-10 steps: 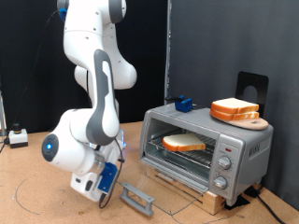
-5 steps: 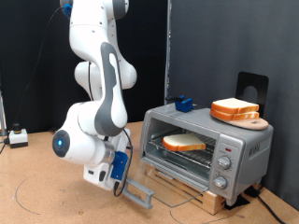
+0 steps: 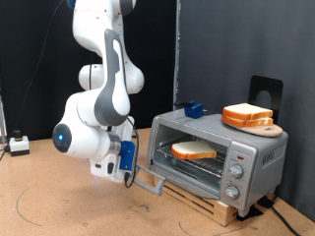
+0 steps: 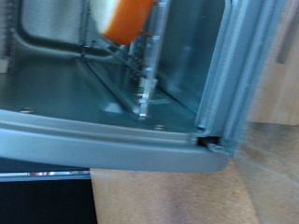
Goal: Make a piece of toast with the oven
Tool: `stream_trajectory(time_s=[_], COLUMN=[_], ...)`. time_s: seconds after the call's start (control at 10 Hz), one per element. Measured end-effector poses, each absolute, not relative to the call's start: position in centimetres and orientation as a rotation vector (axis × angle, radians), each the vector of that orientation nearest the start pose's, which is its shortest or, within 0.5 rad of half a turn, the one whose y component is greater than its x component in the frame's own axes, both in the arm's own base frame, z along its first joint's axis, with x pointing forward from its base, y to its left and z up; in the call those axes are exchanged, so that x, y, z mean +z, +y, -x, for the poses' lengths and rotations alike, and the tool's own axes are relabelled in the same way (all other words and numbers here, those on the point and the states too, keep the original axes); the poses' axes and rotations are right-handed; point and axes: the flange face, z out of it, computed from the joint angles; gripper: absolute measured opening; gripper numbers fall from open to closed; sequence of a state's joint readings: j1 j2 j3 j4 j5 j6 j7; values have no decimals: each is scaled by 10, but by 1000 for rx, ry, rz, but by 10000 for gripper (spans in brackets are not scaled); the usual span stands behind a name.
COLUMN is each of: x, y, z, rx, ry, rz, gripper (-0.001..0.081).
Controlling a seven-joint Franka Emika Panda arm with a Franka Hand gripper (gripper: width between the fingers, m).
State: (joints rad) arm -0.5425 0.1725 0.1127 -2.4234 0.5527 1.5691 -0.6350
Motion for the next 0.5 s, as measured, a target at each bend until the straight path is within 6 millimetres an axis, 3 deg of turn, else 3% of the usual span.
stream_trajectory(time_s=[0.5], x=[266], y=[-90], z=[-354], rx=[708], ry=[3], rz=[2050], gripper=[810])
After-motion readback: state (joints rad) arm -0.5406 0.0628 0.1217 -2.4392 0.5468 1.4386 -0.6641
